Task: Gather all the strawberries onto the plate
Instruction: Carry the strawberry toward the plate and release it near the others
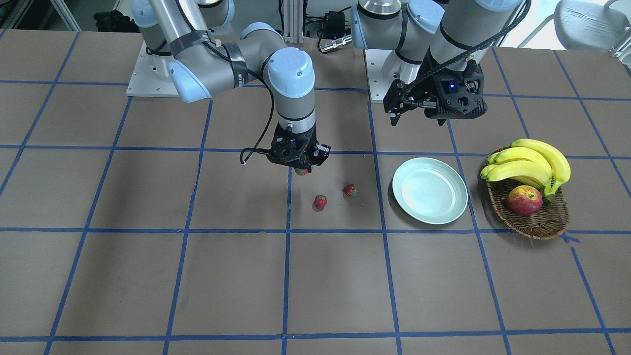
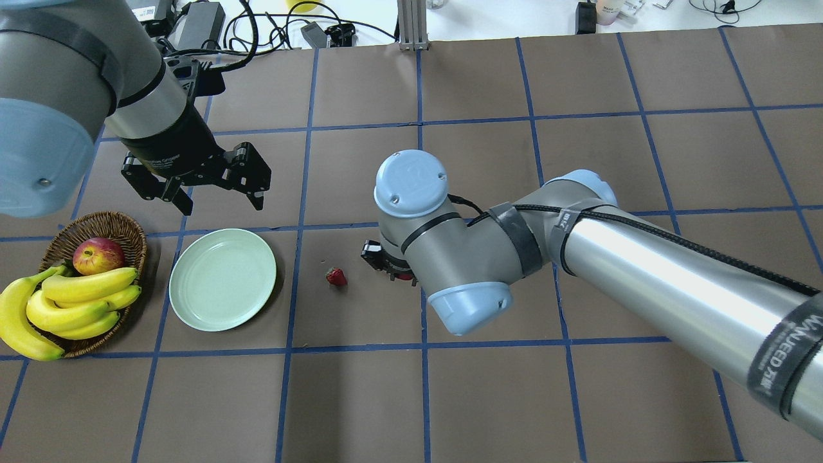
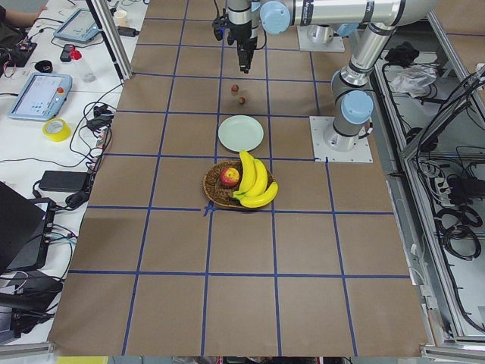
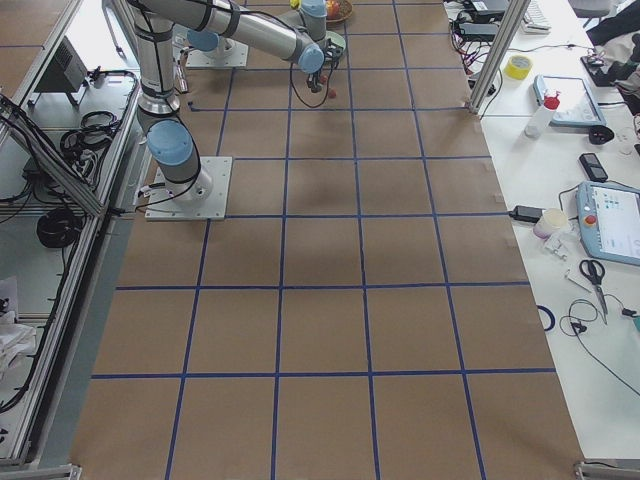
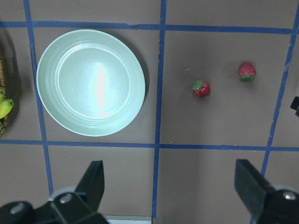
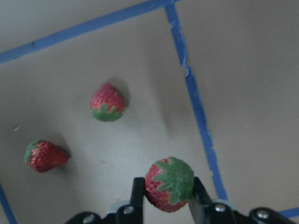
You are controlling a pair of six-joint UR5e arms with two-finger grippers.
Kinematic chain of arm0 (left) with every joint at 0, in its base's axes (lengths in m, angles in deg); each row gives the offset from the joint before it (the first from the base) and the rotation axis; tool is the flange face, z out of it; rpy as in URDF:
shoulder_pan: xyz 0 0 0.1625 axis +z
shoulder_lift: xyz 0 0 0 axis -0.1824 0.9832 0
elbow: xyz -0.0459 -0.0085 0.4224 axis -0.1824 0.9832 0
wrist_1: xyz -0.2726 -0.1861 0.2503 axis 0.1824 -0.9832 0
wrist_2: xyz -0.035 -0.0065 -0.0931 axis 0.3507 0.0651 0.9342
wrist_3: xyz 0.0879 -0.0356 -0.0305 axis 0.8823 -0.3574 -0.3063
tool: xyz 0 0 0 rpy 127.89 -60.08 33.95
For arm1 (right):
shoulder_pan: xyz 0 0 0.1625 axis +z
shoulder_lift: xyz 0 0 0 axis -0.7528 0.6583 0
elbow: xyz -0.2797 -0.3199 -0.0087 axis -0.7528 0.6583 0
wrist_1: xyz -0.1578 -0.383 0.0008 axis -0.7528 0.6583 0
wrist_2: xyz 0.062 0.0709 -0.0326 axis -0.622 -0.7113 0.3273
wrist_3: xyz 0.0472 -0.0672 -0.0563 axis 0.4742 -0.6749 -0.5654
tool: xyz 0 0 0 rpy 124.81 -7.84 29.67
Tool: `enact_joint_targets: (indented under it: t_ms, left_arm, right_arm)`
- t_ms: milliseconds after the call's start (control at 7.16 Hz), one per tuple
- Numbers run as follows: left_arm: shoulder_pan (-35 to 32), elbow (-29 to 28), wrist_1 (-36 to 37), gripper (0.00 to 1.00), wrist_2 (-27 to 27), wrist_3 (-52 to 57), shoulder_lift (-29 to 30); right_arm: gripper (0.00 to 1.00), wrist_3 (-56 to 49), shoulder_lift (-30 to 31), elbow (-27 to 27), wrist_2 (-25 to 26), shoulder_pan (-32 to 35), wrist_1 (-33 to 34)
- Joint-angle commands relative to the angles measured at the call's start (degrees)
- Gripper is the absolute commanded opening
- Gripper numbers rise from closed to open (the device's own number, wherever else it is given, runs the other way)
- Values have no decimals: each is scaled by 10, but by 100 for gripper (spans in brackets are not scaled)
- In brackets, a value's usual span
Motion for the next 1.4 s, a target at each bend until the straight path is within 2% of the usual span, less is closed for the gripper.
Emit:
enact_joint_targets:
  t_ms: [0,279,559,699,838,1118,1258]
  left_arm:
    - [0,0,-1,100,-2,-1,0]
    - [0,0,0,100,-1,0,1]
    - [0,1,0,100,-2,0,1]
    - [1,1,2,100,-1,0,3]
    - [1,1,4,100,-1,0,3]
    - [1,1,4,100,-1,0,3]
    - [1,1,9,100,0,-1,5]
  right_arm:
    - [13,57,-48,35,-8,52,16]
    - [14,68,-102,62,-8,62,20]
    - [23,67,-116,63,-8,62,22]
    - [82,67,-114,65,-8,62,23]
    - [100,65,-106,69,-8,62,21]
    - [100,26,-65,61,1,53,6]
    - [100,-71,-23,61,13,35,-56]
